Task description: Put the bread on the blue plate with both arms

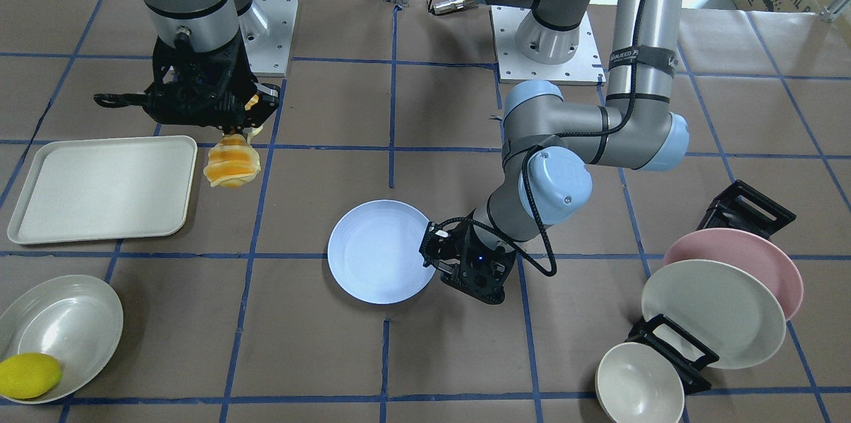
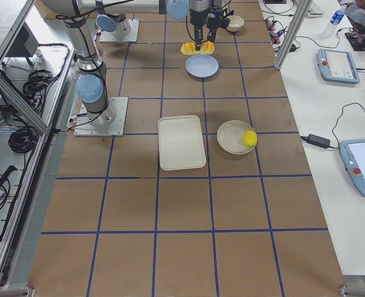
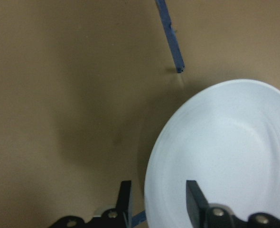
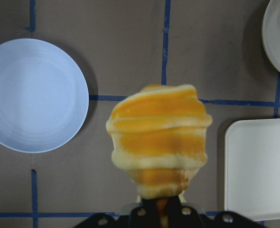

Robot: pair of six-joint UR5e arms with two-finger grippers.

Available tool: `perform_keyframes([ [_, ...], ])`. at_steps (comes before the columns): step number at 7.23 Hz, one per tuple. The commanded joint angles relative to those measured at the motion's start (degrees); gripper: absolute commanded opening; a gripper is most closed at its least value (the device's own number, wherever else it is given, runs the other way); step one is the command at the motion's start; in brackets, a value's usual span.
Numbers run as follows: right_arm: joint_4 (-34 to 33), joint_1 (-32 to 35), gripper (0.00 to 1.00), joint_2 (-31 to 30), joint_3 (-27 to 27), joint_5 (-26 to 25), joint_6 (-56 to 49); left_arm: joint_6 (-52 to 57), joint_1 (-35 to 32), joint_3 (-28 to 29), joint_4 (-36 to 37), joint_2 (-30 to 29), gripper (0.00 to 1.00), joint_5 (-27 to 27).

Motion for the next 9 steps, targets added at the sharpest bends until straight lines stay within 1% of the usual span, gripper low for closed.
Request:
perform_keyframes([
  [1,-4.25,3.45,0.03,3.28,0.00,2.74,8.78,-0.30,0.76,2.08,-11.22,9.08,1.00,8.33],
  [2,-6.62,5.99,0.03,5.82,0.17,2.32,9.70,-0.21,2.07,3.74,-18.05,12.78,1.00,12.52],
  [3,-9.17,8.45,0.03,8.46,0.09,2.06,9.89,-0.21,2.61,6.28,-26.56,17.51,1.00,16.65],
  [4,-11.11,10.13,0.03,10.92,0.00,1.97,9.89,-0.21,2.79,8.75,-32.91,19.99,1.00,21.48],
  [5,-12.96,11.02,0.03,13.29,0.17,2.05,9.89,-0.30,4.10,9.81,-36.19,21.15,1.00,24.05],
  [6,-16.28,12.07,0.03,15.14,0.44,1.97,9.89,-0.91,5.85,9.22,-36.92,23.08,1.00,22.60],
  [7,-19.62,13.04,0.03,17.16,0.61,1.97,10.06,-2.57,6.48,8.60,-36.93,23.62,1.00,18.84],
  [8,-23.40,14.09,0.03,19.71,0.53,1.62,10.15,-3.02,6.40,8.42,-37.02,23.88,1.00,17.85],
  [9,-25.70,14.27,0.03,21.82,0.00,0.66,9.46,-7.81,6.13,8.42,-36.76,23.54,1.00,17.75],
])
